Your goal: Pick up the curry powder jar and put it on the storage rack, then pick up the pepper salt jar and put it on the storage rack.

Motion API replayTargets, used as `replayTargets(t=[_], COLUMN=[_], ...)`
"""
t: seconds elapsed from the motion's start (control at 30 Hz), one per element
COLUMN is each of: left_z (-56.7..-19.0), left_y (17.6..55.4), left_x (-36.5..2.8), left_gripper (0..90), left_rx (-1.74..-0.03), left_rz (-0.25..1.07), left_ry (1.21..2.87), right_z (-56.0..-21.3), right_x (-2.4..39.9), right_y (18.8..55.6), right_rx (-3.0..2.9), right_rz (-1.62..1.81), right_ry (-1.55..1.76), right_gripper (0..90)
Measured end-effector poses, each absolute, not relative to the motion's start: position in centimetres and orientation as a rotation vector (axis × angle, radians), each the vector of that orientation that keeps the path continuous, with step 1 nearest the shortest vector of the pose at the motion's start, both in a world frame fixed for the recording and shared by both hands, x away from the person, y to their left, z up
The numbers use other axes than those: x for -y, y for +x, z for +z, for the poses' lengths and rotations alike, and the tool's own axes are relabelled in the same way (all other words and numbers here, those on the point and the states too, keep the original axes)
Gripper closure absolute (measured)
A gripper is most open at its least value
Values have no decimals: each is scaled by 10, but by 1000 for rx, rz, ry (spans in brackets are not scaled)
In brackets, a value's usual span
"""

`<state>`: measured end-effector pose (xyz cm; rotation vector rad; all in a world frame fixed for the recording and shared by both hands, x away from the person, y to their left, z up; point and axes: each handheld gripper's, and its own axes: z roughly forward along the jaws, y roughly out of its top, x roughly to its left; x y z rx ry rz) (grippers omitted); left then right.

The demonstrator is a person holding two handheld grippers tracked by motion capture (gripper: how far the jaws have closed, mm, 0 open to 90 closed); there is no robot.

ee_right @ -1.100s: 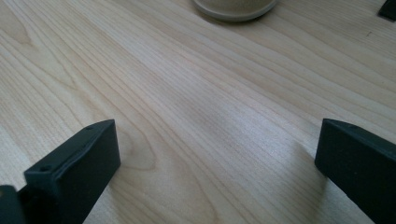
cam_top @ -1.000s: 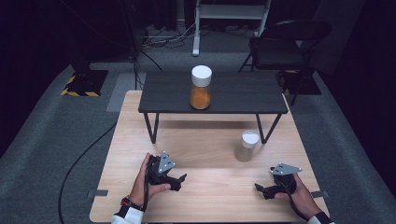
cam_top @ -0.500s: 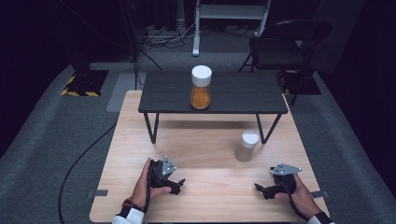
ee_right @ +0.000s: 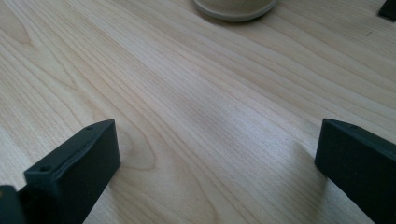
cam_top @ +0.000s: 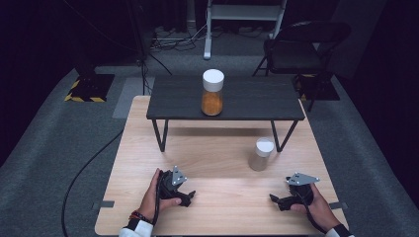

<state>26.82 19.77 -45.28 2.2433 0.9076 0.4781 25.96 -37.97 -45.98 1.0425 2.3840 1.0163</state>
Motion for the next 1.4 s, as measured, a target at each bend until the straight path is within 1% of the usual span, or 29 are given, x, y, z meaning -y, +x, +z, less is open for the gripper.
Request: replayTargets(t=[0.17,0.3,1.4], left_z=[-457,-457,-457], left_y=[272,273,274], left_x=[-205,-206,-206], left_gripper=[7,7,3], left_rx=[-940,-943,-949], left_rz=[427,418,416], left_ry=[2210,2209,2206], right_z=[-460,-460,-460], right_x=[380,380,379], right_y=[260,260,262], right_rx=[-2385,-2386,-2387], right_rz=[1016,1016,1018], right_ry=[1042,1041,1041], right_gripper=[0,0,0])
